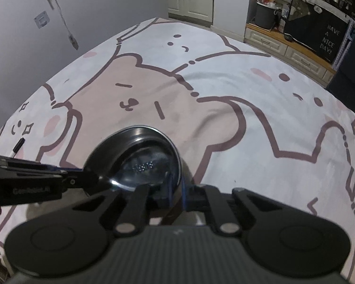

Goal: Organize plates and bowls
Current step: 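Lift and carry the round steel bowl with both tools toward the steel trays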

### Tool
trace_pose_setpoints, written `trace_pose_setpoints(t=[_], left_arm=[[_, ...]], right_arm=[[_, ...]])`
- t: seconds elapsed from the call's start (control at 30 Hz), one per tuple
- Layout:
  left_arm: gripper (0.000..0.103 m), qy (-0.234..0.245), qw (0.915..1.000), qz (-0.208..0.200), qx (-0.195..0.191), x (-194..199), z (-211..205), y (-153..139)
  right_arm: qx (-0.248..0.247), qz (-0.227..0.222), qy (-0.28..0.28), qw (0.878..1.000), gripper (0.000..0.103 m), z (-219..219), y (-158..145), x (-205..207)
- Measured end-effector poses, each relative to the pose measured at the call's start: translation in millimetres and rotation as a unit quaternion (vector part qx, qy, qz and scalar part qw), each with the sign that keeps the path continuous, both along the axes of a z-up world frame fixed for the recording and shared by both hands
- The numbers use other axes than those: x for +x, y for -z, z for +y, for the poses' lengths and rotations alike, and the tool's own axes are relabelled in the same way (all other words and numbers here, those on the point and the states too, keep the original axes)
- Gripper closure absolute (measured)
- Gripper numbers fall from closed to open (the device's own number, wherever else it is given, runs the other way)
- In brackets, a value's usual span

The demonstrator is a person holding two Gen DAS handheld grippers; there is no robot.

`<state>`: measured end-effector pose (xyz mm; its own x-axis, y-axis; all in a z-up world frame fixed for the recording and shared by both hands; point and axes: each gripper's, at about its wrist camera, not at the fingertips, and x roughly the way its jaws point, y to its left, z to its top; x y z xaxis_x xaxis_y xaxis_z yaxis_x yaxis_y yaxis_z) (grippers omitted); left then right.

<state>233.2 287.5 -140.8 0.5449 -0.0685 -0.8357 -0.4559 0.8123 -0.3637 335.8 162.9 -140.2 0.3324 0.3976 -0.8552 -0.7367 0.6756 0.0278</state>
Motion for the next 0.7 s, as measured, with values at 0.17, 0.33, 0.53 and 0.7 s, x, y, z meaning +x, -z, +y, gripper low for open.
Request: trace_pose_setpoints(t=[0.17,0.33,0.53,0.7], left_arm=[[0.098,-0.002,1.0000,-0.008,0.005,0,-8,-12],[0.097,0.012,0.9989,-0.042,0.016,0,-30,-42],[0.097,0.053,0.9949,-0.084,0.011,0,-79,-74],[0.097,0.101,0.9892,-0.107,-0.003,0,-135,-89]], right_arm=[[0.015,0.006,0.010,1.000,0.095,-10,-5,-4],[0.039,-0.007,0.029,0.999,0.095,-32,-23,-8],[0.083,-0.027,0.074,0.993,0.096,-86,-57,-16],[0.108,-0.043,0.121,0.986,0.096,-153,-82,-30]])
